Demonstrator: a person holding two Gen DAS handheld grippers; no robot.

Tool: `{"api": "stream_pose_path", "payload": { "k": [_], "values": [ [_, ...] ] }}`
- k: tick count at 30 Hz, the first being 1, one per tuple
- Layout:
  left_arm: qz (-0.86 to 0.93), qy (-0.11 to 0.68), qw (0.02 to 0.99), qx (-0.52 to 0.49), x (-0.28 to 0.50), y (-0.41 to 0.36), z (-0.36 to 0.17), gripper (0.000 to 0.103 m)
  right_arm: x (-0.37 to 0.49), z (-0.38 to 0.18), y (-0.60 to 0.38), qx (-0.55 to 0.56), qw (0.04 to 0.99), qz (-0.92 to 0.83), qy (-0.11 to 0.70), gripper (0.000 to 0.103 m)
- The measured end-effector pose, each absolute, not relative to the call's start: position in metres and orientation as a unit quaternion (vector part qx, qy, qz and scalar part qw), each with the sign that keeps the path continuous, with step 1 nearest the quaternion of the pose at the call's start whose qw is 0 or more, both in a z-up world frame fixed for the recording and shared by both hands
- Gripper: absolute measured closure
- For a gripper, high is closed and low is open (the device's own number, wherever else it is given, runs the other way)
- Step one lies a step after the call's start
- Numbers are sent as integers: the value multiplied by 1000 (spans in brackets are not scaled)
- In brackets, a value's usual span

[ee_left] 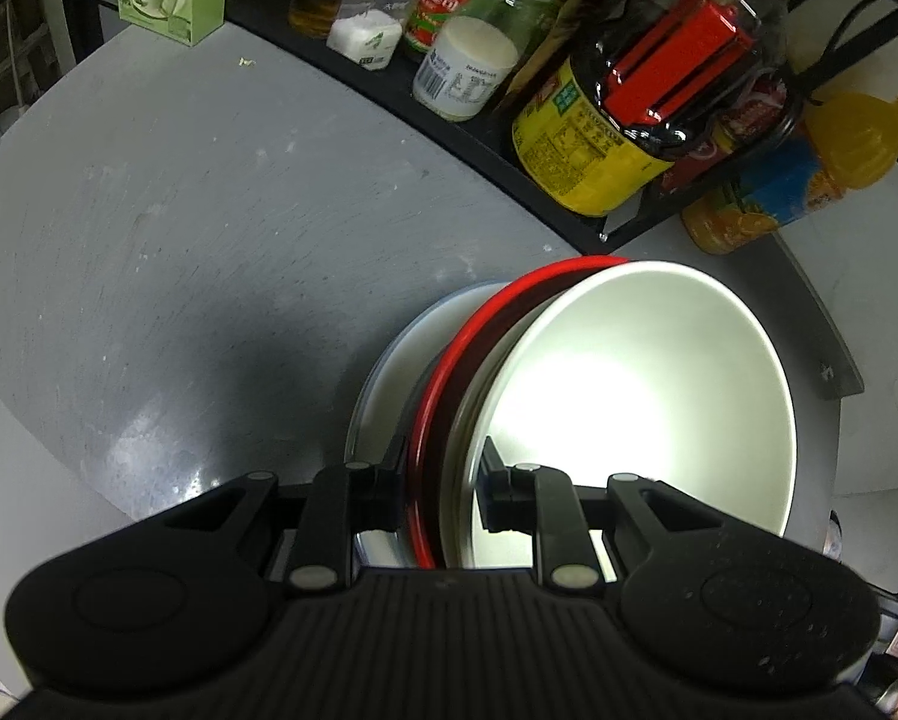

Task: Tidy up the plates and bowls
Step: 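Carry the red bowl stack over the white plate stack and lower it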

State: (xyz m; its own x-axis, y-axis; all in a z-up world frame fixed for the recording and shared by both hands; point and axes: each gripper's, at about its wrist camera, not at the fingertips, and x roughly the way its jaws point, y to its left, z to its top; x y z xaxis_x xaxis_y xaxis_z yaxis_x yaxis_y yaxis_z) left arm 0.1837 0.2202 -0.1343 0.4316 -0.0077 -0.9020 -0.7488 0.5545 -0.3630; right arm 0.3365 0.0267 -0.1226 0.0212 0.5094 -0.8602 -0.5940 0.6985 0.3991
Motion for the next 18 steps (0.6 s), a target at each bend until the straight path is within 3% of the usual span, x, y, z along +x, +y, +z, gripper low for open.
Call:
{"api": "stream_pose_path", "payload": {
  "k": [18],
  "values": [
    [237,468,754,-396,197,216,-132,82,348,-128,23,-27,712,368,597,74]
  ]
}}
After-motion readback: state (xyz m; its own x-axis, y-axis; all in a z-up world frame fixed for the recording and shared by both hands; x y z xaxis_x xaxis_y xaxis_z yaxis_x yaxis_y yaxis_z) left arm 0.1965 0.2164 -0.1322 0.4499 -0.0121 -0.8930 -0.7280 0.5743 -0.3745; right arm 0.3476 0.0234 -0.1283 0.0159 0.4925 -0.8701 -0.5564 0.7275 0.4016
